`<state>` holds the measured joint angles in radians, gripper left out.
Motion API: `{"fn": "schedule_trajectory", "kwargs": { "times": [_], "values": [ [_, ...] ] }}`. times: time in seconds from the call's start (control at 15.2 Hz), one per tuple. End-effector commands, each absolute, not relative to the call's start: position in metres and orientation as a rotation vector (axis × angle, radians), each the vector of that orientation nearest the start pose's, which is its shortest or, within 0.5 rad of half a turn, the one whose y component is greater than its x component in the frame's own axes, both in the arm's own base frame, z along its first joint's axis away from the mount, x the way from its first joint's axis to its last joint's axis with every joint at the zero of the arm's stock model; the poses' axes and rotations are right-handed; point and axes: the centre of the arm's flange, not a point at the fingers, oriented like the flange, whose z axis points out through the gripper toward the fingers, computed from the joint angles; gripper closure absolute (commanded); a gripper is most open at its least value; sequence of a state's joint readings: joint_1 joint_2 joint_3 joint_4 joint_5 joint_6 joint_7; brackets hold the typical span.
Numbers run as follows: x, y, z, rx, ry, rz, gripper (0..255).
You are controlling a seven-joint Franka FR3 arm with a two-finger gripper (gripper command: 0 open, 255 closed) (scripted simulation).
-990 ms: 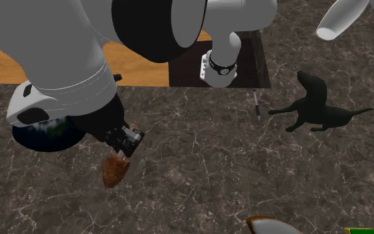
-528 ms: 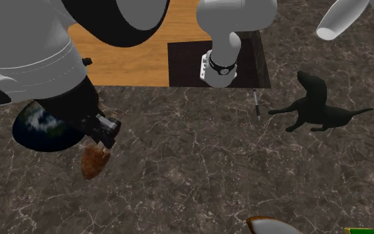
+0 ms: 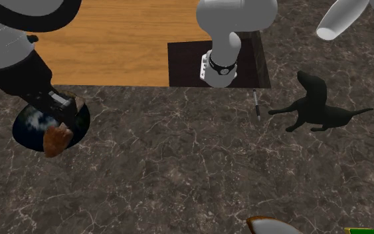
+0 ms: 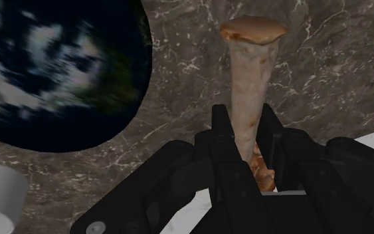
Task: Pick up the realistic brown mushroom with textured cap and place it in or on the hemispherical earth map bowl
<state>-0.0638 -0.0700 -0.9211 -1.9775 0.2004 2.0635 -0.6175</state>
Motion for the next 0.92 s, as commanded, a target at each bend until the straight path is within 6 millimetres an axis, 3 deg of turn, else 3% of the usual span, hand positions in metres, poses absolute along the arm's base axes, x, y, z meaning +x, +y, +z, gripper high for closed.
{"fn": "schedule_trajectory", "kwargs": {
  "times": [0.0,0.53,0.86],
  "values": [
    [0.299,-0.488,0.498,-2.964,0.678,-0.399,255],
    [0.247,-0.587,0.496,-2.964,0.678,-0.399,255],
    [0.247,-0.587,0.469,-2.964,0.678,-0.399,255]
  ]
}}
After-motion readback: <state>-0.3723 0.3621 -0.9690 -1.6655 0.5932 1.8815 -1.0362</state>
